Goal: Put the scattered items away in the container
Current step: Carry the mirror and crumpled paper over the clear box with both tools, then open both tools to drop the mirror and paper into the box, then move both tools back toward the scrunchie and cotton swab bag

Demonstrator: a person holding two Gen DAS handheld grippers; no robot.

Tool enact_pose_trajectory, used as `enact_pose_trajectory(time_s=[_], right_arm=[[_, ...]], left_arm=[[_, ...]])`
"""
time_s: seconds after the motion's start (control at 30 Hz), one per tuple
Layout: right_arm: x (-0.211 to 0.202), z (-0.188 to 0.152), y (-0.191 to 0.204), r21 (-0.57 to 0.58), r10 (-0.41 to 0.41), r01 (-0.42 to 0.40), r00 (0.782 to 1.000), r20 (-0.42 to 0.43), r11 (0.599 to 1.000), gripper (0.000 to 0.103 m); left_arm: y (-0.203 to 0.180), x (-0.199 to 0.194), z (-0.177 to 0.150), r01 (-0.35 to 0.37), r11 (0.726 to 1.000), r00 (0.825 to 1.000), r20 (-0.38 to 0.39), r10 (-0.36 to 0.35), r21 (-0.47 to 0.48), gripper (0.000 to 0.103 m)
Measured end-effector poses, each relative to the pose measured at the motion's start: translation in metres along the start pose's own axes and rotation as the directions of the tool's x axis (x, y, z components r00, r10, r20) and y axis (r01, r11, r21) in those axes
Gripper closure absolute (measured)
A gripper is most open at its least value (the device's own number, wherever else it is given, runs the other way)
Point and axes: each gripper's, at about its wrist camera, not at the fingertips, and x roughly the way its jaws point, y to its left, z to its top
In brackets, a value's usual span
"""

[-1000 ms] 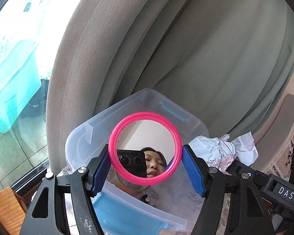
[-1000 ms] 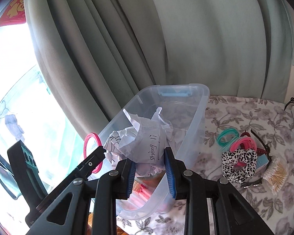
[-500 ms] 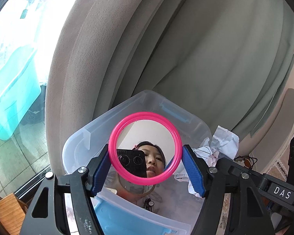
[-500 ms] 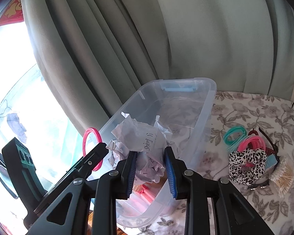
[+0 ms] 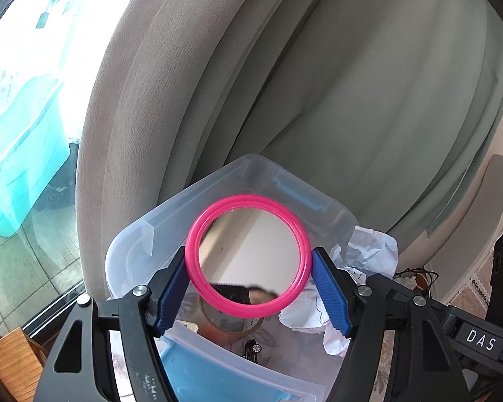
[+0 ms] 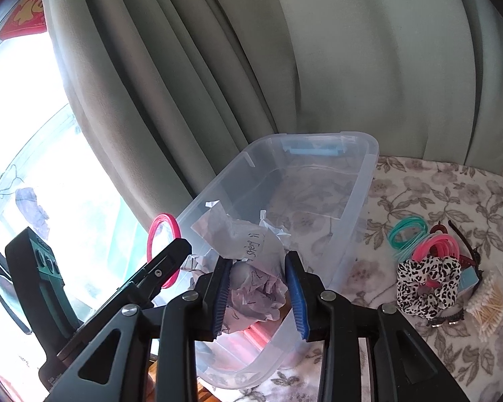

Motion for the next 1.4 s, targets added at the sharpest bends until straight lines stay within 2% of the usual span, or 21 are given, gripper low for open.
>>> enact_pose_trajectory(time_s=[0.33,0.4,0.67,0.83,0.93,0.97,1.4], right_arm=[[-0.002,0.001,0.001,-0.001,-0.009,0.009,1.0,-0.009,1.0,0.066],[-0.003,0.0,0.002,-0.001,-0.01,0.01,1.0,-0.01,1.0,0.066],[-0.004,-0.001,0.001,0.006,-0.009,0.009,1.0,-0.014,1.0,0.066],[-0.009,-0.002,-0.001,0.018,-0.01,0.01,1.0,-0.007,1.0,0.066],[-0.015,-0.003,-0.002,0.025,-0.008,0.008,1.0,0.0,1.0,0.066],[-0.017,-0.004,-0.002,0.026,-0.007,0.007,1.0,0.003,1.0,0.065],[-0.056,-0.01,-0.005,0.044,0.012,-0.015,0.997,0.073,0.999,0.065]], left_arm=[[-0.008,-0.005,-0.007,0.002,1.0,1.0,-0.005,-0.002,-0.005,0.03],[-0.007,0.006,-0.003,0.003,1.0,1.0,-0.006,-0.003,-0.007,0.03],[0.003,-0.004,-0.005,-0.003,1.0,1.0,-0.011,0.003,0.002,0.03],[0.0,0.007,-0.005,-0.01,1.0,1.0,-0.018,0.01,-0.005,0.03],[-0.003,0.015,-0.003,-0.017,1.0,1.0,-0.026,0.017,-0.007,0.03],[-0.004,0.003,-0.007,-0.018,1.0,0.999,-0.029,0.018,-0.007,0.03],[-0.018,0.001,-0.016,-0.026,1.0,0.997,-0.071,0.026,0.0,0.03]])
